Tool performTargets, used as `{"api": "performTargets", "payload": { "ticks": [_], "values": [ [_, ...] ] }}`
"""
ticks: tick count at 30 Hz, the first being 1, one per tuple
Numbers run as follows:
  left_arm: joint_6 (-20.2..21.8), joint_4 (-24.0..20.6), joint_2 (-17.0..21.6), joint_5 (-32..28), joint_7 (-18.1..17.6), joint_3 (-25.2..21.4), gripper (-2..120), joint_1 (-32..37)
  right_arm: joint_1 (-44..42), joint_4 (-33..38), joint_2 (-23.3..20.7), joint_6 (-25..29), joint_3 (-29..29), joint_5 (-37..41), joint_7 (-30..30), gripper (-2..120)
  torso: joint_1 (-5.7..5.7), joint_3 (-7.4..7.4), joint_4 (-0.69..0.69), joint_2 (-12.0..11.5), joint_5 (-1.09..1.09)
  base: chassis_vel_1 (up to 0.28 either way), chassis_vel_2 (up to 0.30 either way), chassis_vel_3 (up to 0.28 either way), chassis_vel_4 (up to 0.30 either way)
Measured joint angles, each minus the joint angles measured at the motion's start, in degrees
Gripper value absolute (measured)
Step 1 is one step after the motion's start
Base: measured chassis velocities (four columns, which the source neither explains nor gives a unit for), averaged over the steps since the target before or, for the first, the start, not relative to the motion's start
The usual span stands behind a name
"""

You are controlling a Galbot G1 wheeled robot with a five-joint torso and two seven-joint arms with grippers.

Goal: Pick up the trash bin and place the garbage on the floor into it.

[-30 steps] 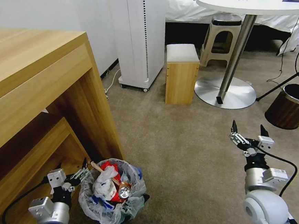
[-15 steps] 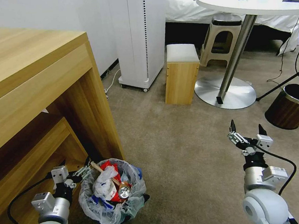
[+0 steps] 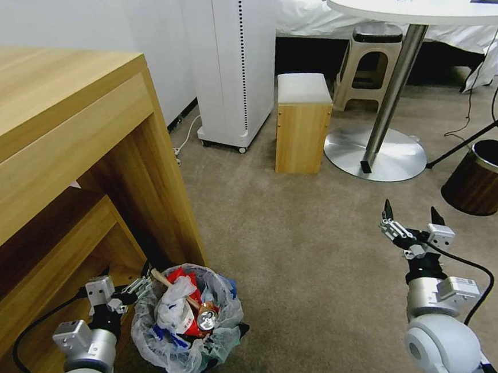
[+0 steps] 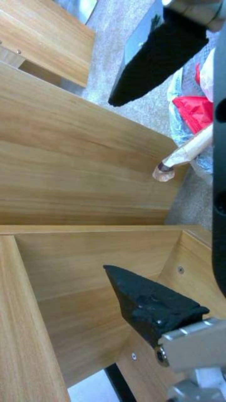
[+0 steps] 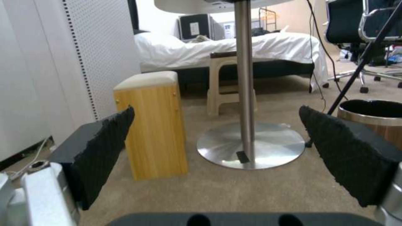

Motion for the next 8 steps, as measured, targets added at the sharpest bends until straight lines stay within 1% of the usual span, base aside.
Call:
{"api": "performTargets", "payload": {
  "ticks": [8],
  "values": [
    [0.0,0.0,0.0,0.0,0.0,0.0,100,0.0,0.0,0.0,0.0,0.0,0.0,0.0,0.0,100,0.0,0.0,0.0,0.0,0.0,0.0,0.0,0.0,0.0]
  ]
}}
